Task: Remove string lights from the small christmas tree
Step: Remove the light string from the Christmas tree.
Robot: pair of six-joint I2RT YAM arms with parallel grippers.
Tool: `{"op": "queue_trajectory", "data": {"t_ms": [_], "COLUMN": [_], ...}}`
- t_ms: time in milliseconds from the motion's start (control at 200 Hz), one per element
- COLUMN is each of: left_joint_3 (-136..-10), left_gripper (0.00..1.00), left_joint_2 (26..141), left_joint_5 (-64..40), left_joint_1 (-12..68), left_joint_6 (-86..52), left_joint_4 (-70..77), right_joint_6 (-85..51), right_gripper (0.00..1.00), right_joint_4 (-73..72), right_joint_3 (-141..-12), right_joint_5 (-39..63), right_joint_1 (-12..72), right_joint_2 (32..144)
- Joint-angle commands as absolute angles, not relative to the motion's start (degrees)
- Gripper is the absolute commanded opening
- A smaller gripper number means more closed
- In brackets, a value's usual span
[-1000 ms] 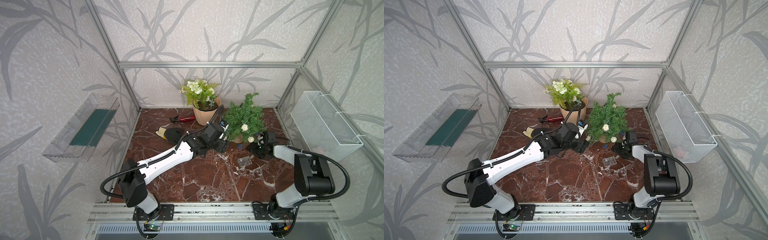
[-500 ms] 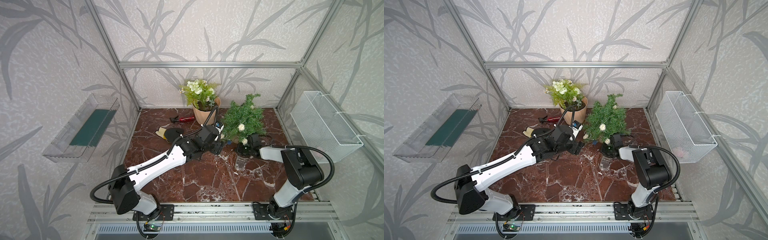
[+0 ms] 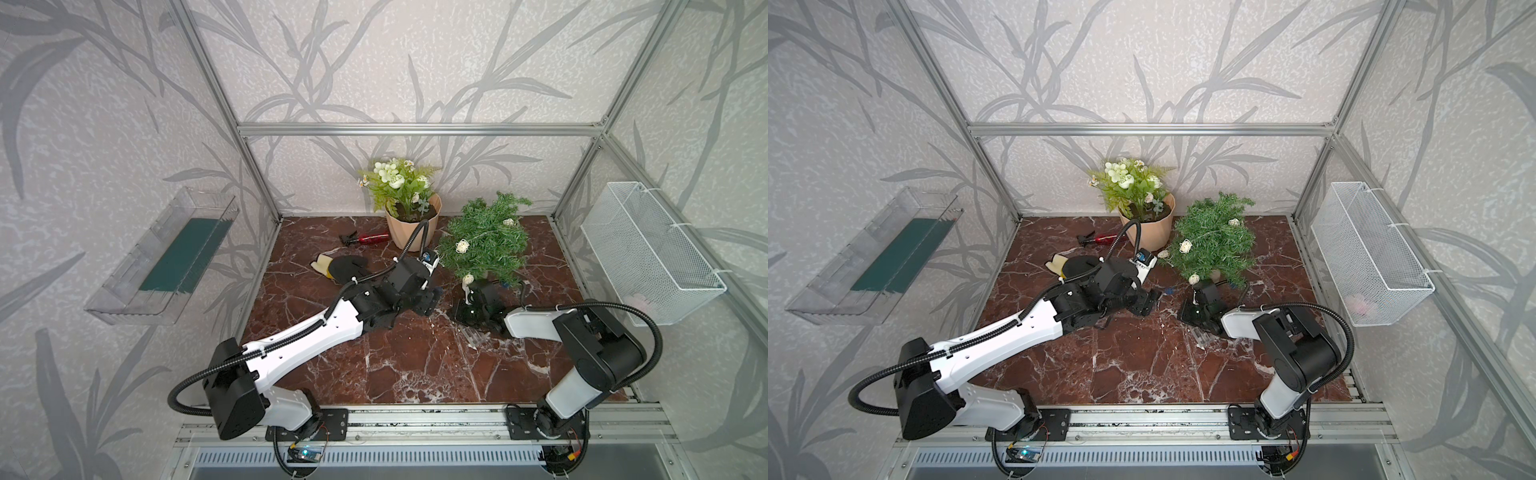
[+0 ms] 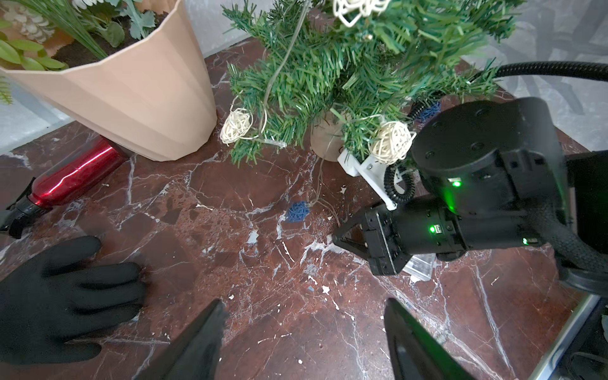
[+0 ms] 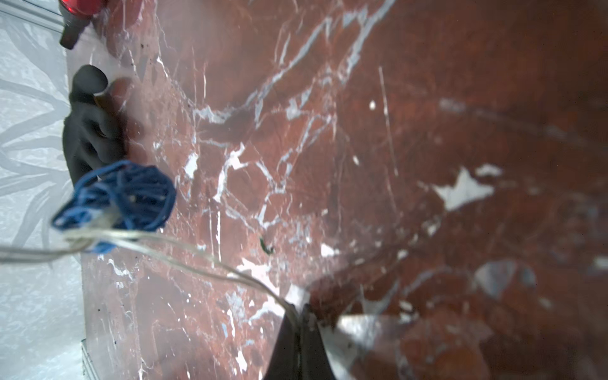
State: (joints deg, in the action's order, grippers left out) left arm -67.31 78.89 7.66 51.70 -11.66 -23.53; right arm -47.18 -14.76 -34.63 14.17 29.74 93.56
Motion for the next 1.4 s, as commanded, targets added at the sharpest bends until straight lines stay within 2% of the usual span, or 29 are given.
{"op": "queue_trajectory", "data": {"t_ms": [0, 125, 205, 335, 460, 680, 845, 1010, 1120, 1285, 1395], "left_joint_3": [-66.6, -66.3, -65.7, -65.4, -66.2, -70.2, -72.6, -73.4, -73.7, -73.8, -74.0], "left_gripper": [0.76, 0.76, 0.76, 0.76, 0.76, 0.77, 0.77, 0.77, 0.77, 0.77, 0.77], "left_joint_2": [77.3, 76.3, 75.7, 75.8, 76.8, 80.6, 82.9, 83.6, 83.9, 83.9, 84.2], "left_joint_5": [9.2, 9.8, 10.2, 10.3, 9.8, 6.7, 5.4, 5.0, 5.0, 5.5, 5.2], "left_joint_1": [51.6, 51.5, 51.4, 51.2, 51.0, 51.1, 51.2, 51.2, 51.2, 51.2, 51.2], "left_joint_6": [-12.4, -12.1, -12.2, -12.1, -12.2, -12.2, -12.3, -12.6, -12.6, -12.2, -12.1], "left_joint_4": [-23.1, -23.4, -23.2, -22.7, -22.5, -22.6, -23.0, -23.4, -23.9, -24.3, -24.0], "right_joint_6": [-47.5, -45.0, -43.3, -40.4, -35.0, -27.0, -25.4, -25.1, -25.4, -27.5, -26.7], "right_gripper": [0.06, 0.32, 0.45, 0.6, 0.66, 0.67, 0.67, 0.63, 0.51, 0.41, 0.4], "right_joint_4": [-5.0, 5.4, 13.9, 26.2, 34.8, 37.3, 33.5, 27.8, 25.9, 23.6, 24.7], "right_joint_3": [-32.7, -32.6, -32.8, -34.4, -39.9, -52.3, -60.1, -64.0, -64.1, -60.3, -59.9], "right_joint_5": [11.0, 5.9, 1.5, -6.3, -6.5, 3.5, 8.4, 8.9, 12.8, 14.3, 14.0], "right_joint_1": [30.7, 30.6, 30.5, 29.6, 23.5, 8.3, 1.0, -0.3, -0.2, 0.2, 2.9], "right_joint_2": [90.3, 80.0, 70.1, 54.7, 46.7, 50.1, 58.9, 68.3, 72.4, 71.0, 69.6]}}
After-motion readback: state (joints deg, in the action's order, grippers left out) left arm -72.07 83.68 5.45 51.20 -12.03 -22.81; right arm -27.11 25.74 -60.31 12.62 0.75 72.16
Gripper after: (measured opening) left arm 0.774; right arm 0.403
